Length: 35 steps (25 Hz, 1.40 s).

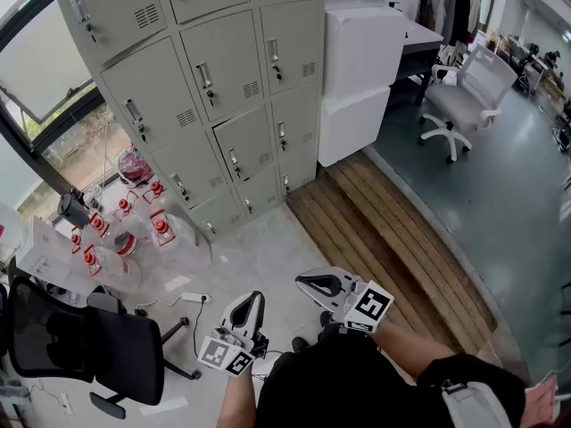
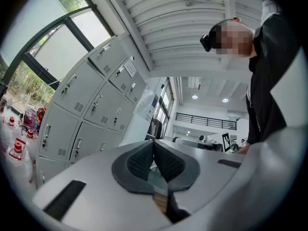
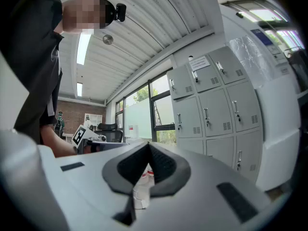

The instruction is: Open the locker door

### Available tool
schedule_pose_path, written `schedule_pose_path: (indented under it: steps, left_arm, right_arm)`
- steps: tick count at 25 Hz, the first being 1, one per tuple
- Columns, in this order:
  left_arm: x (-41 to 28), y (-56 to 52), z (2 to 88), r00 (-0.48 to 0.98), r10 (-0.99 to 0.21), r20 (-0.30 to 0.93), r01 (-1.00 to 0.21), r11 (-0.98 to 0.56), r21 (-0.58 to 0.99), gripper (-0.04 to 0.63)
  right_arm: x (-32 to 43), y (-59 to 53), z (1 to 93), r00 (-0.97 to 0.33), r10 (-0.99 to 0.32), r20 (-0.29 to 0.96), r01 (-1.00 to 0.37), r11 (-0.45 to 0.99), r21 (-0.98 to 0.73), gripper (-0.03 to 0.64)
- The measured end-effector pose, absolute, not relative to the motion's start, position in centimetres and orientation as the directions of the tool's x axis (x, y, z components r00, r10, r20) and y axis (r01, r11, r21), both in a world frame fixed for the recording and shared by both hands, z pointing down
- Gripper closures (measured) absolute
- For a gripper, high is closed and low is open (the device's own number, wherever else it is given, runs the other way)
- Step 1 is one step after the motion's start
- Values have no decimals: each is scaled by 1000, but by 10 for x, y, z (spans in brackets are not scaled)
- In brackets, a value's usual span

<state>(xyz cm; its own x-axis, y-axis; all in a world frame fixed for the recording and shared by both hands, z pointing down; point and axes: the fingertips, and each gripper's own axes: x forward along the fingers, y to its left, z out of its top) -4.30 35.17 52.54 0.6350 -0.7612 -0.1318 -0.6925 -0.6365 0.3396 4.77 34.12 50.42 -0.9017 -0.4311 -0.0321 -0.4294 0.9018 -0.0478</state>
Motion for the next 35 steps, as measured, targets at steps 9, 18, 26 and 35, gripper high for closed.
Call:
schedule_pose_path:
  steps: [9, 18, 26, 35]
  left_arm:
    - [-46, 352, 527, 640, -758, -125, -692, -639, 336, 580]
    - [-50, 354, 516, 646, -743, -176, -666, -661, 346, 580]
    - [-69, 354, 523, 648, -742, -171, -660, -659, 360, 580]
    - [-82, 313, 527, 644, -751, -146, -673, -647, 358, 580]
  right_arm:
    - [49, 346, 508, -904, -428, -23, -426, 903, -61, 607]
    - [47, 344, 502, -903, -429, -36, -425, 901, -82, 606]
    - [24, 340, 502, -914, -403, -46, -398, 913, -89, 606]
    - [14, 292, 513, -913, -403, -58, -393, 909, -137, 606]
